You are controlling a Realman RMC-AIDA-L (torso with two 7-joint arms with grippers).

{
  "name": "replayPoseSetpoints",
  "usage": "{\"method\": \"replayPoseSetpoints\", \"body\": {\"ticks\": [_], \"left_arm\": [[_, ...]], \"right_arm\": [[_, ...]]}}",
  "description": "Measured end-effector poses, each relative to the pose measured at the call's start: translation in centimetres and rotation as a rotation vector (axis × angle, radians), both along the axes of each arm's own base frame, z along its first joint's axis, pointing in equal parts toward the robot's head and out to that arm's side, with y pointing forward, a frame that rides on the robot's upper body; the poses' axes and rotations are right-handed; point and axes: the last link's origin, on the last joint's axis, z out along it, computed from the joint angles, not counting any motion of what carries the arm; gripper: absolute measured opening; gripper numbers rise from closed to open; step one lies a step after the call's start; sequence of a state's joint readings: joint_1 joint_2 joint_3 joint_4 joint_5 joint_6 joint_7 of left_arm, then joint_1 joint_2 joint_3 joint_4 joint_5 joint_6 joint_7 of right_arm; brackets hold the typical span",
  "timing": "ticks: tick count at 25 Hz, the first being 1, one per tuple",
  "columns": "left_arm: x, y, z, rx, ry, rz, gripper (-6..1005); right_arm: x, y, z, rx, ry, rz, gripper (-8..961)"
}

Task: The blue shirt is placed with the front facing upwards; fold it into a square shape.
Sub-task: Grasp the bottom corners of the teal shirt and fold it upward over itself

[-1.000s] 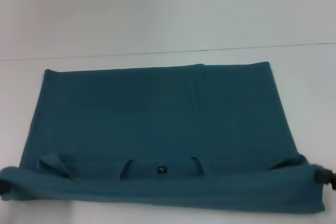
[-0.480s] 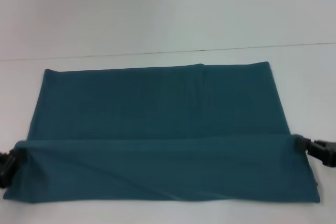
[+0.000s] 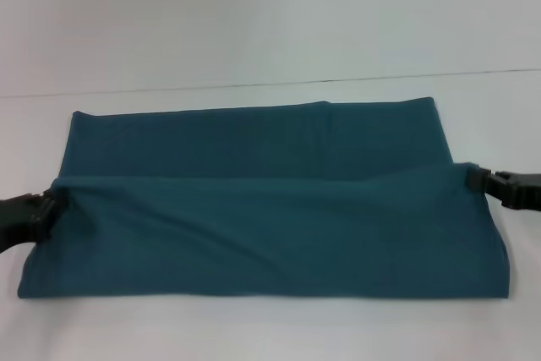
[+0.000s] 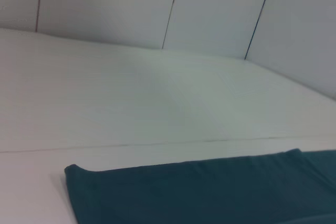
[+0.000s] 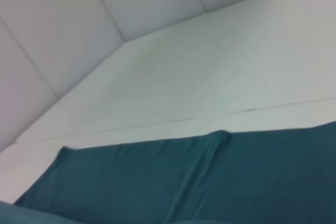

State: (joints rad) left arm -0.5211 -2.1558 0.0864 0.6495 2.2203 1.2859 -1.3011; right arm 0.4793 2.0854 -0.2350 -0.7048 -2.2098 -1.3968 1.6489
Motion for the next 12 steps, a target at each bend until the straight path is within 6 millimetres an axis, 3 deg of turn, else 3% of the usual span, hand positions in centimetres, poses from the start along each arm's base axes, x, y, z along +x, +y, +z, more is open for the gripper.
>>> {"method": "replayPoseSetpoints", "body": {"ticks": [12], "left_arm": [[1.5,3.4,-0.7,0.03,0.026,0.031,19]], "right_arm": [[-0.5,2.6,0.4,0.059,-0.055,-0.021,40]]}}
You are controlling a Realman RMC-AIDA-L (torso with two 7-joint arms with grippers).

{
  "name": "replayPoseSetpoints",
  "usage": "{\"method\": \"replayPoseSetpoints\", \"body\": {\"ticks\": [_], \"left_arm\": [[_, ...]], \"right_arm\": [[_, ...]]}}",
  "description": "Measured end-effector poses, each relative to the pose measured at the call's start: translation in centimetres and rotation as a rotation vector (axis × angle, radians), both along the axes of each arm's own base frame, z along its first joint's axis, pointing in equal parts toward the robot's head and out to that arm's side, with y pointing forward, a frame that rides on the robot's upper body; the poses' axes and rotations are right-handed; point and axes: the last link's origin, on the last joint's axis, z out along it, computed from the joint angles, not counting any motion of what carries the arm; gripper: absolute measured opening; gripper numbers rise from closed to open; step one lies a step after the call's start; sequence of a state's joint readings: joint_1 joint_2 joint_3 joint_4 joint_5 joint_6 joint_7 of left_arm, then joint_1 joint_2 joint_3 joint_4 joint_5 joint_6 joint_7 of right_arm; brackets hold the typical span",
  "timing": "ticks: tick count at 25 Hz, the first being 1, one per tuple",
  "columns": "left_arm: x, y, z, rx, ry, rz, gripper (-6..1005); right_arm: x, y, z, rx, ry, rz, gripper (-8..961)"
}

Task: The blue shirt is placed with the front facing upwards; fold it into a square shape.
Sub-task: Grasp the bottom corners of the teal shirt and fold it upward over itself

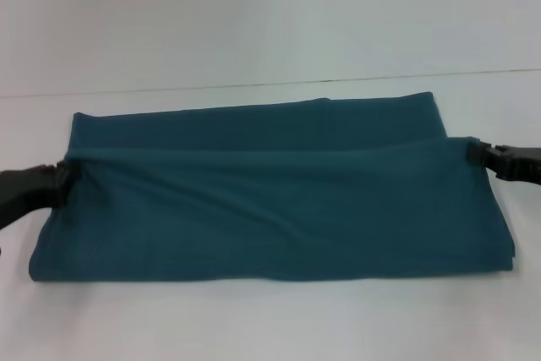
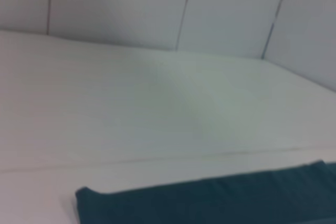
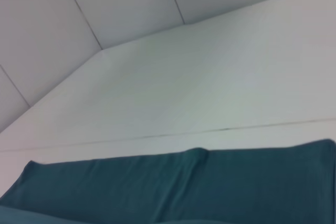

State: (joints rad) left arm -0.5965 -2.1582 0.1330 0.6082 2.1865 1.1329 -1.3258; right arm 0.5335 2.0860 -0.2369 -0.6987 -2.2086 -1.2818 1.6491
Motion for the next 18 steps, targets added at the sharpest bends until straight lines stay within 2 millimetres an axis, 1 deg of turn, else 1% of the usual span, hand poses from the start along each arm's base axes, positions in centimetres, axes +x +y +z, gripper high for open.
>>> {"method": "replayPoseSetpoints", "body": {"ticks": [5,11,14,18], "left_arm": [[0.5,0.6,0.6,0.043,-0.032,-0.006,19],[1.8,1.9,0.7,0.045,-0.035,-0.031,19],[2.1,2.7,0.7,0.06,-0.023,-0.02,19],[2.5,3.7,0.3,0.07,0.001,0.006,19]], "right_arm": [[-0.4,0.9,0.7,0.044,0.003,0.006,40],[-1.1,2.4,1.4,0.086,-0.018,0.01,40],[-1.4,3.2,1.4,0.094,-0.042,0.006,40],[-1.7,4.1,0.7,0.098,-0.075,-0.007,40]]}}
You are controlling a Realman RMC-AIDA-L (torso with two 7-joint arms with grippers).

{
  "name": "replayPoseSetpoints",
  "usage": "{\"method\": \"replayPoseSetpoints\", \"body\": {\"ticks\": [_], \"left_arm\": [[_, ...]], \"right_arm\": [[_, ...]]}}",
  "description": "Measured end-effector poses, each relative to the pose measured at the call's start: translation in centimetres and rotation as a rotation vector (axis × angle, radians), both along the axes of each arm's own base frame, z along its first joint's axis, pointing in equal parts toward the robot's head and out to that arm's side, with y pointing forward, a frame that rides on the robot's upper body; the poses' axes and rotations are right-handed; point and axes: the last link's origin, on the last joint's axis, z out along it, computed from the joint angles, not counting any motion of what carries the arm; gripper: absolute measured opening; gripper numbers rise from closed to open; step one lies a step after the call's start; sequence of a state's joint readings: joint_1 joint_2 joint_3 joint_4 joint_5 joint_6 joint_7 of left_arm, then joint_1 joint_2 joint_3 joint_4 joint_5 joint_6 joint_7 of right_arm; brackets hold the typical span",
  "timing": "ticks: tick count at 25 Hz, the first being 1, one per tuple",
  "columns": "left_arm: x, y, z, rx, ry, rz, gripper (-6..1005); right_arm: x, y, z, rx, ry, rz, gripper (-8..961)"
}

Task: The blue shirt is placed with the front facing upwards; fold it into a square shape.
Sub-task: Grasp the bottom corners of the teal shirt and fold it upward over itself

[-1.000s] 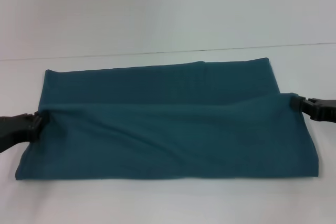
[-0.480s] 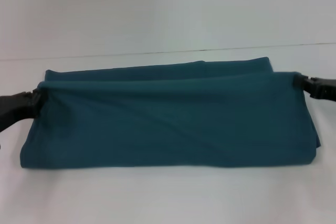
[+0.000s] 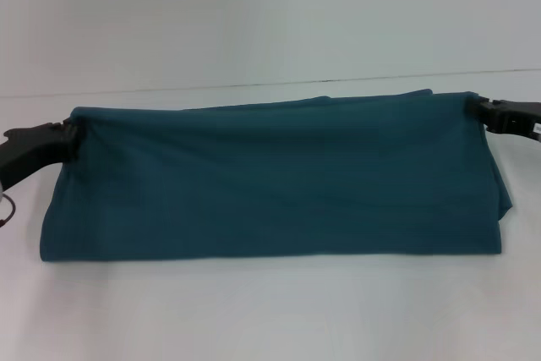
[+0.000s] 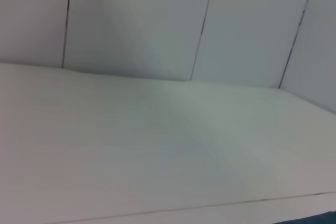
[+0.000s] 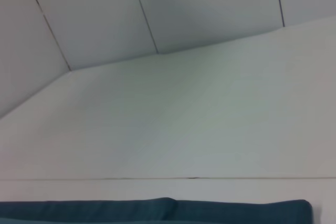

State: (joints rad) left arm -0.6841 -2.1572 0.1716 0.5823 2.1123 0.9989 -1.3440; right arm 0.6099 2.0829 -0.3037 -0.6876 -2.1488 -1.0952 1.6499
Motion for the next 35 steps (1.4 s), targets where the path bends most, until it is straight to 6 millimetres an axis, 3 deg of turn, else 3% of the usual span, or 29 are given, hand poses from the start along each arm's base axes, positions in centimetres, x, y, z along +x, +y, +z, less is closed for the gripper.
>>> {"method": "replayPoseSetpoints", "body": {"ticks": [8,16,27,35], "left_arm": [[1.1,1.8,-1.4,-0.009,0.058,0.033,19],[2.7,3.5,-1.6,0.007,0.076,0.026,19],[3.4,4.7,-1.2,0.048,0.081,0.051,19],[3.4,5.2,-2.2,0.046,0.132,0.094,19]], "right_arm": [[0.0,1.3,-0.7,0.02,-0.043,-0.038,40],[-0.2,2.2,-0.5,0.052,-0.069,-0.057,40],[-1.3,4.0,-0.6,0.072,-0.09,-0.062,40],[-2.0,5.1,-1.1,0.068,-0.127,-0.065,40]]}}
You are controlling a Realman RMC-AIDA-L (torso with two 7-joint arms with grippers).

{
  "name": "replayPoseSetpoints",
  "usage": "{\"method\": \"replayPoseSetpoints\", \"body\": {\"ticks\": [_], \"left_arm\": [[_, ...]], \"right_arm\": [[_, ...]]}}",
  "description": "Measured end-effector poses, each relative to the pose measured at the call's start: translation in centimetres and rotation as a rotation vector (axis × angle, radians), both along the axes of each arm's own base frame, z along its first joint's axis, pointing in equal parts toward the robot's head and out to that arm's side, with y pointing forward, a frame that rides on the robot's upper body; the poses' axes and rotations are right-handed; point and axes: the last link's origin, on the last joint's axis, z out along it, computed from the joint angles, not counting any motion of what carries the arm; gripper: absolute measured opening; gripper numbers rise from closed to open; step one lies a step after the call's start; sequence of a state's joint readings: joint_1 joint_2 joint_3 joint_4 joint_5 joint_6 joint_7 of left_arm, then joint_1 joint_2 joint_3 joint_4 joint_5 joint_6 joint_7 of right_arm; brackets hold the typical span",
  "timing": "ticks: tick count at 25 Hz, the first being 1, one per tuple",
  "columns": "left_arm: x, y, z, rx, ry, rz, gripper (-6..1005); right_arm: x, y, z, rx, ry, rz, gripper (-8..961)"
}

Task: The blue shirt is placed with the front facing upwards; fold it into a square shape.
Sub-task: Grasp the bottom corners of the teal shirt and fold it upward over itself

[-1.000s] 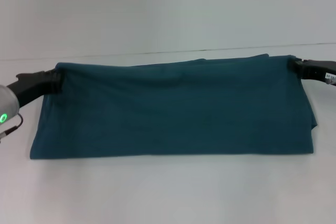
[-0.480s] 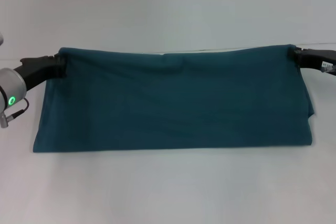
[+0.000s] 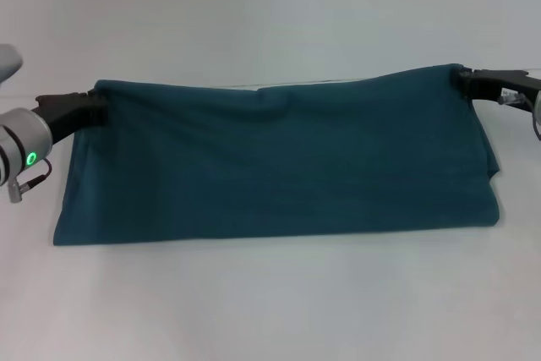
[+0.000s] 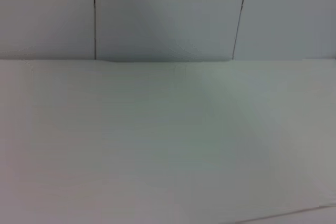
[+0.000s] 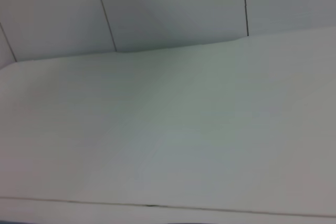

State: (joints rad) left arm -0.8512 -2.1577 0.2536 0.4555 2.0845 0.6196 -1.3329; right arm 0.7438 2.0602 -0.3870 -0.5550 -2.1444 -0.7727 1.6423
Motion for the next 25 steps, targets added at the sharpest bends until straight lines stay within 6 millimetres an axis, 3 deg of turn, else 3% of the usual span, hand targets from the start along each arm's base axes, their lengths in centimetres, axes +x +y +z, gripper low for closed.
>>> {"method": "replayPoseSetpoints", "body": {"ticks": [14,20,25], "left_arm": [[0.0,0.3,-0.7,0.013,0.012,0.045,40],[-0.7,0.1,-0.8,0.028,0.018,0.086,57],[-1.6,-0.2,-0.4,0.063,-0.009,0.132,163]], "right_arm": [[-0.5,1.1,-1.5,0.011,-0.06,-0.042,36],[-0.4,1.6,-1.3,0.04,-0.098,-0.066,133],[-0.5,1.9,-1.1,0.055,-0.11,-0.073,275]]}}
